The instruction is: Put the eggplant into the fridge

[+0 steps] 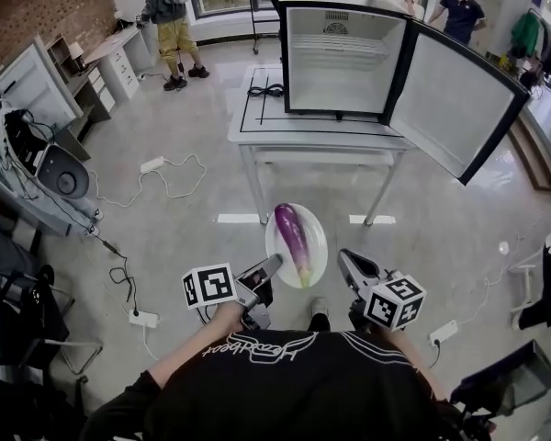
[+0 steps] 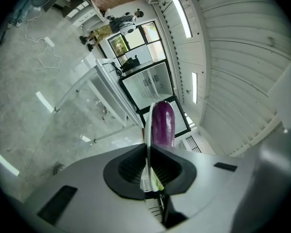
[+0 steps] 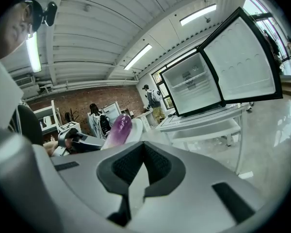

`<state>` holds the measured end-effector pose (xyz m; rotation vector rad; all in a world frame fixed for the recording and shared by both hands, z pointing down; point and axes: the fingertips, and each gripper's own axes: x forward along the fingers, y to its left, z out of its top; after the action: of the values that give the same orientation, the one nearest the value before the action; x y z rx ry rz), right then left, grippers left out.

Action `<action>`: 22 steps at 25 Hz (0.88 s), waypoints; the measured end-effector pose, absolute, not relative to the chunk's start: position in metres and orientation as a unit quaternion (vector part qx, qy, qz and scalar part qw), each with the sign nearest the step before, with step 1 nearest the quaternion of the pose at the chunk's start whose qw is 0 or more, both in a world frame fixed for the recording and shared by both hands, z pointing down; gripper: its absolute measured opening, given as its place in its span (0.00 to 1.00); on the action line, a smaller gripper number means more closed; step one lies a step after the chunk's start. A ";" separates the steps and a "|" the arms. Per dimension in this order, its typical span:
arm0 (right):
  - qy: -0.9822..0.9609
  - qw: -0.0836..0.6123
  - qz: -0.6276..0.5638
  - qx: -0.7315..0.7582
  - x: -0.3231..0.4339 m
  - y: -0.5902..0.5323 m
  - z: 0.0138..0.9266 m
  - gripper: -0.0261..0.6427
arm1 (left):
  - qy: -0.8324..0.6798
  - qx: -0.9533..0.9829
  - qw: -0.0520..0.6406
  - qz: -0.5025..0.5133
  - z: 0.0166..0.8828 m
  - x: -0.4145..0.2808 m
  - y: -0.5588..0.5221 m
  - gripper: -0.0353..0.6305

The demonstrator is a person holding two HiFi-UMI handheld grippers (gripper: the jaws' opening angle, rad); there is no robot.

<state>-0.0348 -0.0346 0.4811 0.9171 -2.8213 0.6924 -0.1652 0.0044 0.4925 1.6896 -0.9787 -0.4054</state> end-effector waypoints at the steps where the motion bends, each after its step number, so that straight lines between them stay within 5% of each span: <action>1: -0.925 0.046 0.228 0.302 -0.030 -0.049 0.481 0.05 | -0.412 0.712 0.544 -0.167 0.493 -0.160 -0.009 0.09; 22: -0.925 0.024 0.223 0.306 0.058 -0.278 0.465 0.05 | -0.415 0.722 0.534 -0.149 0.473 -0.065 -0.237 0.09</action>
<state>0.0578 -0.2775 0.4652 0.9480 -2.8619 0.6901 -0.0654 -0.2368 0.4732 1.7198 -0.9893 -0.3554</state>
